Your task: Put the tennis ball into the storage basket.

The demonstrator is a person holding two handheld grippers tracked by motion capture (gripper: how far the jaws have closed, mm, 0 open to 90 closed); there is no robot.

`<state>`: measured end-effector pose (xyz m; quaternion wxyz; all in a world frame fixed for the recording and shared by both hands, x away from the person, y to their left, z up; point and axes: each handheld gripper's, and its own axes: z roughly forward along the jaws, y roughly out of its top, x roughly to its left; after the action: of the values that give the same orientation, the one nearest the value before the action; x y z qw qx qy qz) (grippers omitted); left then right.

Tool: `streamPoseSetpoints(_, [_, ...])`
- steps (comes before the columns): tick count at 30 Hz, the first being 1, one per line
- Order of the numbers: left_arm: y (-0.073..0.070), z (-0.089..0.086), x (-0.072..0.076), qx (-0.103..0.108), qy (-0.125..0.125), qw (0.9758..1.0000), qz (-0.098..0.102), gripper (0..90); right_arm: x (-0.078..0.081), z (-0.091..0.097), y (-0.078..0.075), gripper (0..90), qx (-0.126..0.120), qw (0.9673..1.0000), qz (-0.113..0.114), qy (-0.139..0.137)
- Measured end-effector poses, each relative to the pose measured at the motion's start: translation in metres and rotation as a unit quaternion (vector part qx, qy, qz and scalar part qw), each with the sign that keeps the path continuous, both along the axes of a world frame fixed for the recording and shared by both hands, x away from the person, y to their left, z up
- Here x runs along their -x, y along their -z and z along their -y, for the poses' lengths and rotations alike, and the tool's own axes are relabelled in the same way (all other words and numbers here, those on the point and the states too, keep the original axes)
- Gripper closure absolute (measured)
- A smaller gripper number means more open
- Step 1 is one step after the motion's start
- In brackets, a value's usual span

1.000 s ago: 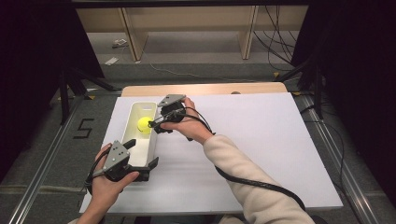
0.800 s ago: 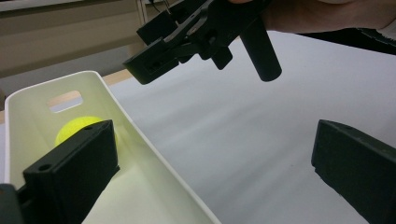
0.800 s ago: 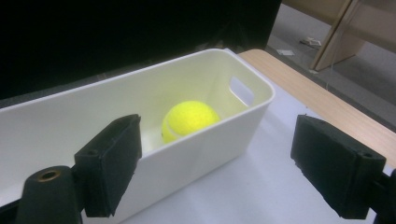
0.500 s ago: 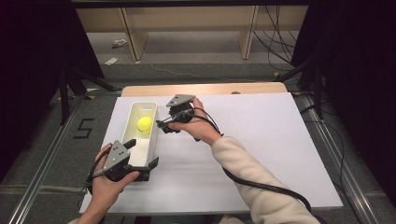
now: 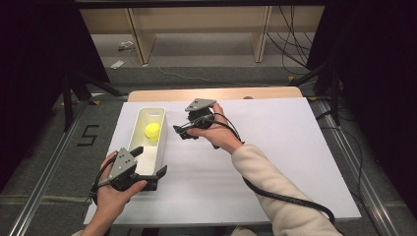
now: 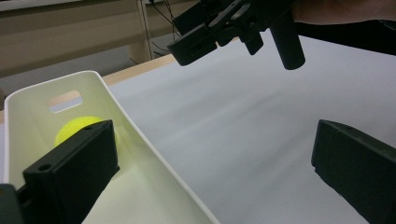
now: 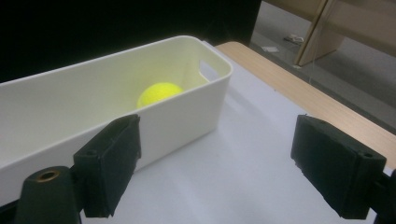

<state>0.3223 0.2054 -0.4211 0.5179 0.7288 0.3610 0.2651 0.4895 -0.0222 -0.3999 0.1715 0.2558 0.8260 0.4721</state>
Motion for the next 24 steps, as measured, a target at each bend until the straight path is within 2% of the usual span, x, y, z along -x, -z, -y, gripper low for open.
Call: streamPoseSetpoints(24, [0.000, 0.001, 0.000, 0.001, -0.002, 1.0000, 0.000, 0.0, 0.003, 0.058, -0.002, 16.5, -0.011, 0.9990, 0.000, 0.043])
